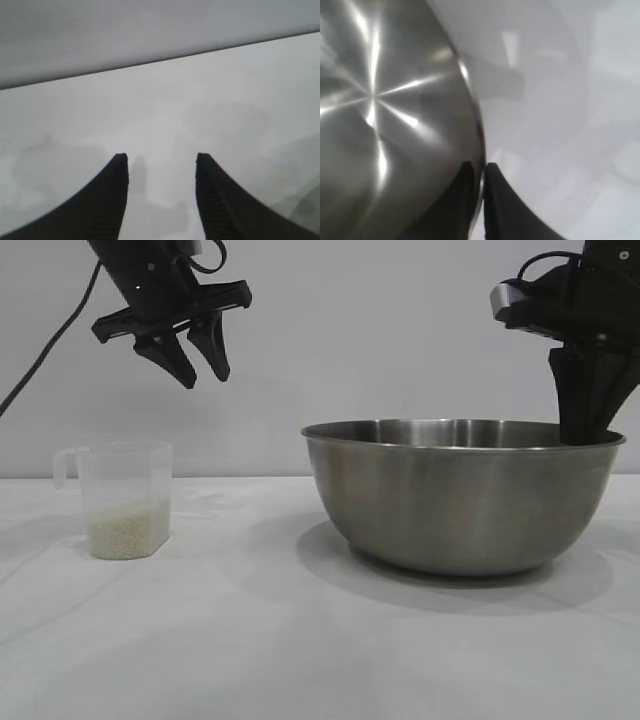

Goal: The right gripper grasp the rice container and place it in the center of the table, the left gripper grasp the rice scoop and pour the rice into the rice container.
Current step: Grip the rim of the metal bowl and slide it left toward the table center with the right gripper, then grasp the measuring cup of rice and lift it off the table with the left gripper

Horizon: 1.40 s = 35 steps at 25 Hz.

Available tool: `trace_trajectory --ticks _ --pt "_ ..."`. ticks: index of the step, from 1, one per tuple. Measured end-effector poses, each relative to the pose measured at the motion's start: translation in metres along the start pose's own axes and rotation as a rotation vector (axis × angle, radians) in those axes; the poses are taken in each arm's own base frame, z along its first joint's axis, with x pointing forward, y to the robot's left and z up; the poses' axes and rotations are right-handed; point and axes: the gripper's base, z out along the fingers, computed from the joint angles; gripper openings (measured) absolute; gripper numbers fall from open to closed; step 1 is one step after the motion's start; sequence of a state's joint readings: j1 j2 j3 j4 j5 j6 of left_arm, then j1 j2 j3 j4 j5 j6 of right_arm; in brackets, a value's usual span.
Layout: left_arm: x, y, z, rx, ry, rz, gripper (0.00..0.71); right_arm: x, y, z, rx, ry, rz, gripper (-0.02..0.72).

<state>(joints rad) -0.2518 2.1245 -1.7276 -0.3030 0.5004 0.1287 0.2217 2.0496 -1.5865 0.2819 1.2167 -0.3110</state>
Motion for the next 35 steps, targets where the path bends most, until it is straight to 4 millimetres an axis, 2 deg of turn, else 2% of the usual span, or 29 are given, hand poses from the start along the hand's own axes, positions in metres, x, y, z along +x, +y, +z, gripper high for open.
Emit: trace_trajectory --ticks 5,9,10,11,12,14,16,20,21,23,29,31,35 --pt "0.0 0.0 0.0 0.0 0.0 0.0 0.269 -0.003 0.019 0.005 -0.022 0.006 -0.036 0.0" --pt "0.0 0.0 0.0 0.0 0.0 0.0 0.269 -0.003 0.021 0.005 -0.022 0.007 -0.037 0.0" --pt "0.0 0.0 0.0 0.0 0.0 0.0 0.269 -0.003 0.021 0.005 -0.021 0.005 -0.037 0.049" --pt "0.0 0.0 0.0 0.0 0.0 0.0 0.269 -0.003 0.021 0.004 -0.019 -0.002 -0.038 0.049" --pt "0.0 0.0 0.0 0.0 0.0 0.0 0.269 -0.003 0.021 0.002 -0.017 -0.013 -0.039 0.137" --pt "0.0 0.0 0.0 0.0 0.0 0.0 0.269 -0.003 0.024 -0.009 -0.009 -0.049 -0.055 0.247" --pt "0.0 0.0 0.0 0.0 0.002 0.0 0.269 0.001 0.029 -0.025 -0.002 -0.09 -0.078 0.318" --pt "0.0 0.0 0.0 0.0 0.003 0.0 0.269 0.013 0.039 -0.054 0.027 -0.243 -0.129 0.314" --pt "0.0 0.0 0.0 0.0 0.003 0.0 0.269 0.017 0.04 -0.057 0.042 -0.296 -0.13 0.356" --pt "0.0 0.0 0.0 0.001 0.004 0.0 0.269 0.03 0.04 -0.054 0.073 -0.371 -0.126 0.34" --pt "0.001 0.0 0.0 0.001 0.01 0.0 0.269 0.088 0.035 -0.032 0.159 -0.486 -0.106 0.34" --pt "0.001 0.0 0.0 0.002 0.012 0.0 0.269 0.11 0.032 -0.034 0.19 -0.542 -0.087 0.34" --pt "0.001 0.0 0.0 0.002 0.013 0.0 0.269 0.145 0.02 -0.051 0.253 -0.682 -0.006 0.34"
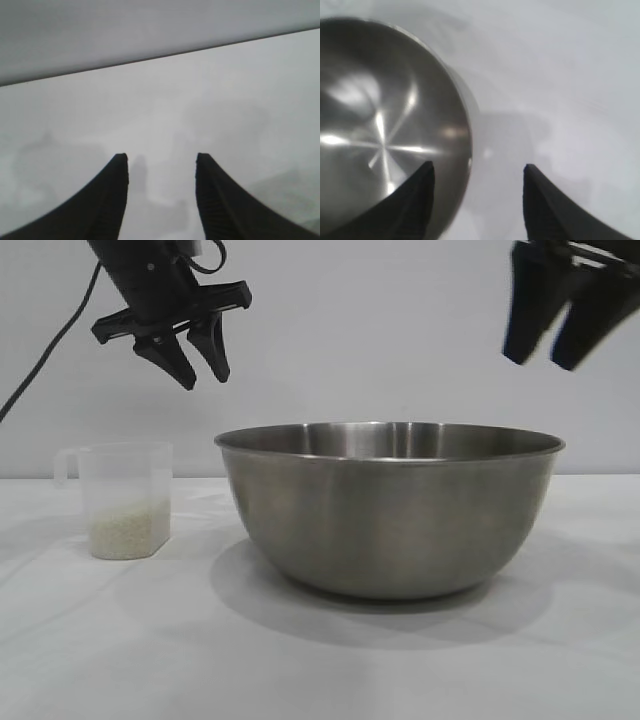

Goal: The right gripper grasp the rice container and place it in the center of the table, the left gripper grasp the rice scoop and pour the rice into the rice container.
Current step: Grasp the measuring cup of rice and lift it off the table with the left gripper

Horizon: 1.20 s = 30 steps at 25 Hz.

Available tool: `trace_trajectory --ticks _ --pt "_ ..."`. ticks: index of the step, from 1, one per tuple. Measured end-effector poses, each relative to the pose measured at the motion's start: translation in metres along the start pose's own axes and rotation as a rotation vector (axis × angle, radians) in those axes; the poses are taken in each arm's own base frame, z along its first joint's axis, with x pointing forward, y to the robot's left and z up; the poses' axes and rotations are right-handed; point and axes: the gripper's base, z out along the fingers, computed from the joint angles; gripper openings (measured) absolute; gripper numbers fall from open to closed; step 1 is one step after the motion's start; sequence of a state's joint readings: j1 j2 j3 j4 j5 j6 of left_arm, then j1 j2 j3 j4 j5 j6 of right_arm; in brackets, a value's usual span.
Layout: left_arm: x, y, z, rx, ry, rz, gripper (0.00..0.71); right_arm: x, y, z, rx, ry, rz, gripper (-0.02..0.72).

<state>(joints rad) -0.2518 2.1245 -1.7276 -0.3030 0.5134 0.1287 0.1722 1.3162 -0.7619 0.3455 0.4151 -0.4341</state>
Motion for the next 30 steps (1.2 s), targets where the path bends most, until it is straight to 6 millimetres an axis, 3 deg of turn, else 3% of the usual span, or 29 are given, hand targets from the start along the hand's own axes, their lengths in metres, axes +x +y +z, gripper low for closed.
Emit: trace_trajectory --ticks 3,6,10,17,18,25,30 --pt "0.0 0.0 0.0 0.0 0.002 0.0 0.269 0.014 -0.02 -0.021 0.067 -0.052 0.103 0.34" --pt "0.0 0.0 0.0 0.0 0.002 0.0 0.269 0.023 -0.028 -0.043 0.108 -0.109 0.157 0.34" --pt "0.0 0.0 0.0 0.0 0.002 0.0 0.269 0.028 -0.015 -0.075 0.08 -0.146 0.137 0.34" --pt "0.0 0.0 0.0 -0.002 0.002 0.004 0.269 0.063 0.007 -0.126 0.054 -0.191 0.122 0.34" --pt "0.0 0.0 0.0 -0.002 0.002 0.004 0.269 0.069 0.009 -0.131 0.056 -0.181 0.139 0.297" --pt "0.0 0.0 0.0 -0.003 0.002 0.008 0.269 0.101 0.021 -0.154 0.089 -0.089 0.121 0.29" --pt "0.0 0.0 0.0 -0.003 0.002 0.008 0.269 0.126 0.026 -0.151 0.09 0.009 0.102 0.29"
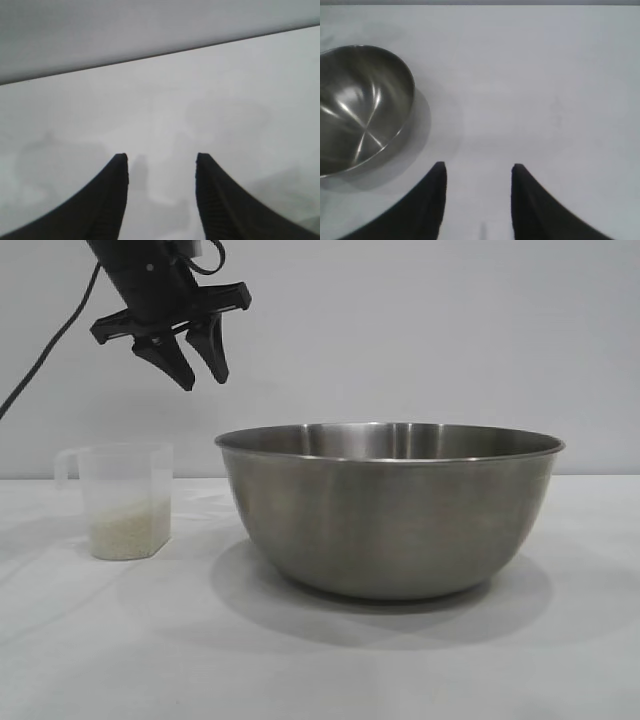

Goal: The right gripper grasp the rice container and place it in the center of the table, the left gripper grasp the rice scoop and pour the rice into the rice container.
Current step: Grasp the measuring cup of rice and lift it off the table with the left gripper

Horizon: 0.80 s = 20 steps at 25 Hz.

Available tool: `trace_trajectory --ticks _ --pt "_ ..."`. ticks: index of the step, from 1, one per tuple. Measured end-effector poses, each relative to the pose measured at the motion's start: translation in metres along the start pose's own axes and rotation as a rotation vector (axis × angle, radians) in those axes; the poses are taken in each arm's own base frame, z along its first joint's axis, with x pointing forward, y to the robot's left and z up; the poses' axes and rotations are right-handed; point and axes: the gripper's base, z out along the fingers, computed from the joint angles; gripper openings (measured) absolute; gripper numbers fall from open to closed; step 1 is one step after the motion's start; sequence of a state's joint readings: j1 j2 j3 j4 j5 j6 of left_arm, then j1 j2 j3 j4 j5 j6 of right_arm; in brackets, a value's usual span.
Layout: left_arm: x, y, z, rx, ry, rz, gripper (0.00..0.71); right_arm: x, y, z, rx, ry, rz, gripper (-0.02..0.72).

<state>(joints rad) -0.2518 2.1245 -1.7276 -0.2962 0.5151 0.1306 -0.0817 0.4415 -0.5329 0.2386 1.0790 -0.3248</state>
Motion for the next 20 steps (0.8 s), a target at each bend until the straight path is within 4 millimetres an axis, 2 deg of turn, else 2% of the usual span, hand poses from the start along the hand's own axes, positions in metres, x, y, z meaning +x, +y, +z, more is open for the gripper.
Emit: trace_trajectory --ticks 6,20 --pt "0.0 0.0 0.0 0.0 0.0 0.0 0.269 0.018 0.004 -0.006 0.013 0.004 0.018 0.29" --pt "0.0 0.0 0.0 0.0 0.0 0.0 0.269 0.043 0.015 -0.032 0.13 -0.243 0.03 0.29"
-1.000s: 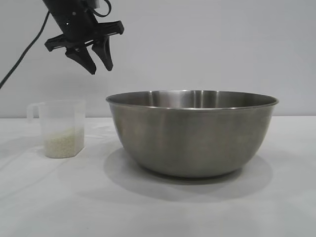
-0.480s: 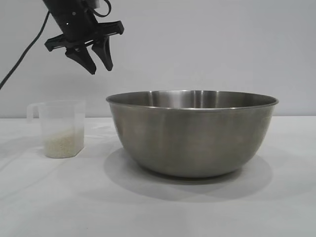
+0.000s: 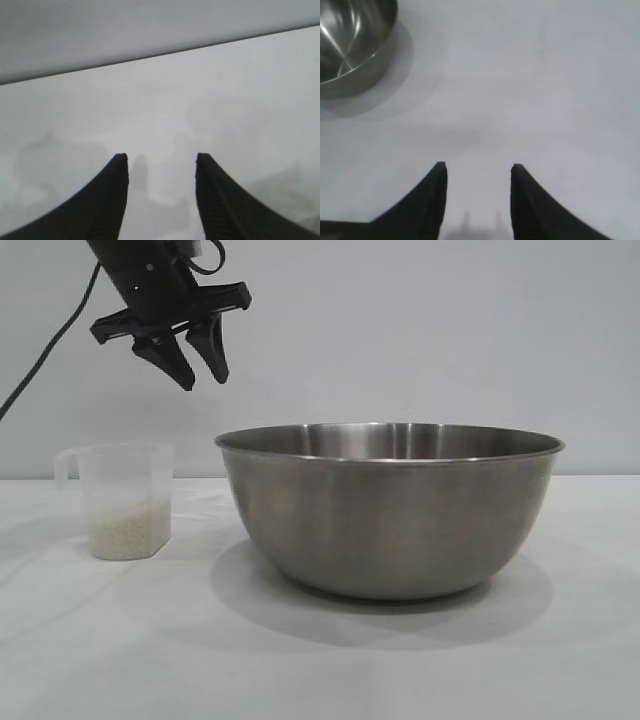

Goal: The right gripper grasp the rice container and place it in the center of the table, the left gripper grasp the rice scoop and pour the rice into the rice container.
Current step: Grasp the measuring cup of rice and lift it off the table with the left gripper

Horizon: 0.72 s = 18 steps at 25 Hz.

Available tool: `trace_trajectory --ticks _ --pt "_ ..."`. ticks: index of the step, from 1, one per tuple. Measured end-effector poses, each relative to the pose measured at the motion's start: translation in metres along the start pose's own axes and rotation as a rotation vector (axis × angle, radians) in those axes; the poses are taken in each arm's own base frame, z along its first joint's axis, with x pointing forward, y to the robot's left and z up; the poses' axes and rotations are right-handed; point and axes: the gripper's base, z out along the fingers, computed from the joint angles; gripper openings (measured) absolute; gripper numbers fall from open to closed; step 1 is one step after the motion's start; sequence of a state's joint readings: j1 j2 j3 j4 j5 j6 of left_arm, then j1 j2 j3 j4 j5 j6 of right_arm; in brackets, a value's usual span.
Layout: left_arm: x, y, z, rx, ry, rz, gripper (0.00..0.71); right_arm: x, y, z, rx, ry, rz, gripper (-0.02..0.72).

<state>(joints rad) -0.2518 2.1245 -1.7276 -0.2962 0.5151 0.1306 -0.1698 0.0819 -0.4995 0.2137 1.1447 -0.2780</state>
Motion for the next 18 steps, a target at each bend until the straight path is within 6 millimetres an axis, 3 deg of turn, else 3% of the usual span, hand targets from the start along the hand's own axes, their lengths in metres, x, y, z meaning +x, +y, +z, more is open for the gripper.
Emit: trace_trajectory --ticks 18 --pt "0.0004 -0.0001 0.0 0.001 0.005 0.0 0.269 0.0062 0.0045 -0.0089 -0.003 -0.076 -0.007 0.29"
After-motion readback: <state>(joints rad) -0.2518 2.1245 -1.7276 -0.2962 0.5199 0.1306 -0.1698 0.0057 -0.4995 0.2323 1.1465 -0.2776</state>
